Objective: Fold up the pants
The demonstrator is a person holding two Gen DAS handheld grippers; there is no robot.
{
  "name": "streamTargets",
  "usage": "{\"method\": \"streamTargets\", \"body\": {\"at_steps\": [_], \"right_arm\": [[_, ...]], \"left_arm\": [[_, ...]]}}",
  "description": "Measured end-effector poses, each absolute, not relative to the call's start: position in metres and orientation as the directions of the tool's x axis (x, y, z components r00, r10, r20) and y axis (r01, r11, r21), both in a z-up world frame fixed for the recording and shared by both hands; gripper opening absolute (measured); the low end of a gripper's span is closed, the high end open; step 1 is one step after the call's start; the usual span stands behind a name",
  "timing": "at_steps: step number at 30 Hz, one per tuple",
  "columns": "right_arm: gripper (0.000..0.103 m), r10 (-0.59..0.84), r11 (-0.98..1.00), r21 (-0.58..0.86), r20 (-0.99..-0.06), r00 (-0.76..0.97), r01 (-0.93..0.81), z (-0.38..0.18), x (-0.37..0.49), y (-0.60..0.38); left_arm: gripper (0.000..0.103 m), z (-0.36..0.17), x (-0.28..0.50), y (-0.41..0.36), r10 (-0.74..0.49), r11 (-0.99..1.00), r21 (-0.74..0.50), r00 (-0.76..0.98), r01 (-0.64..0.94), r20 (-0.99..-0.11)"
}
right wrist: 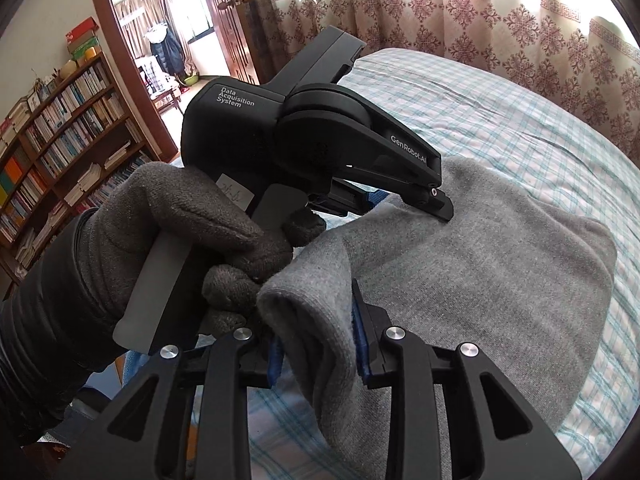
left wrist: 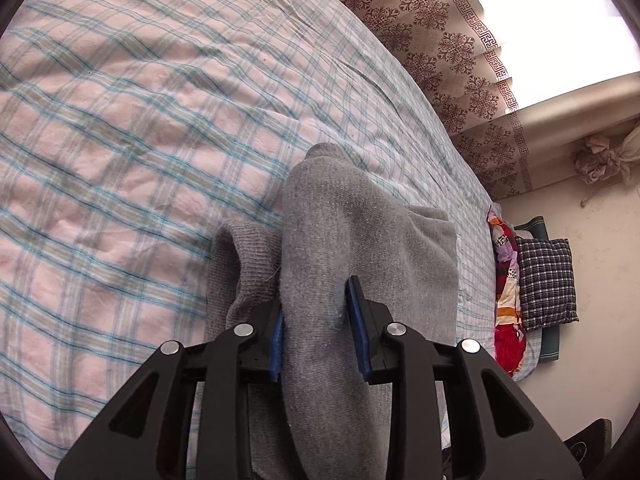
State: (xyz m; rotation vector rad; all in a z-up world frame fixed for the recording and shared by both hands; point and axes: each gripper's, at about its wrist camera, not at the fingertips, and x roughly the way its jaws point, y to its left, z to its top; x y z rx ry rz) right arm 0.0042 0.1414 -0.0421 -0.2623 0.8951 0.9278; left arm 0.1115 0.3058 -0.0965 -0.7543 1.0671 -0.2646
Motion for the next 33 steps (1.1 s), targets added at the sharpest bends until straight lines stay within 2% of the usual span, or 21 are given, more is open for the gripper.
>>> {"method": "streamTargets", "body": {"at_steps": [7, 12, 15, 18, 27, 33], "right_arm": [[0.047, 0.636, 0.557, 0.251, -0.742, 0.211, -0.792, -0.038, 0.007, 0.129], [0.050, 0.706, 0.498, 0.304, -0.686, 0.176, -0.812, -0.020, -0.003, 0.111], [0.051, 0.698, 0.538, 0.259, -0.671, 0.251, -0.802, -0.009, -0.007, 0.096], [0.051, 0.678, 0.612, 0.268, -0.662, 0.320, -0.744, -0.001, 0.002, 0.072], [0.051, 0.558, 0.793, 0.291, -0.698, 0.448, -0.535, 0.011, 0.025, 0.000], [0.051, 0.515, 0.815, 0.294, -0.762, 0.392, -0.500, -0.013, 0.021, -0.007]], "left_arm": [[0.031, -0.079, 0.100, 0.306, -0.454, 0.795, -0.587, 0.491, -0.153, -0.743], [0.031, -0.053, 0.085, 0.310, -0.379, 0.836, -0.527, 0.533, -0.154, -0.756], [0.037, -0.040, 0.071, 0.309, -0.353, 0.851, -0.505, 0.553, -0.146, -0.755], [0.037, -0.029, 0.054, 0.298, -0.355, 0.861, -0.495, 0.562, -0.114, -0.747], [0.037, -0.023, -0.001, 0.239, -0.317, 0.924, -0.382, 0.564, 0.002, -0.762], [0.036, -0.047, -0.010, 0.237, -0.295, 0.930, -0.366, 0.537, -0.028, -0.790]]}}
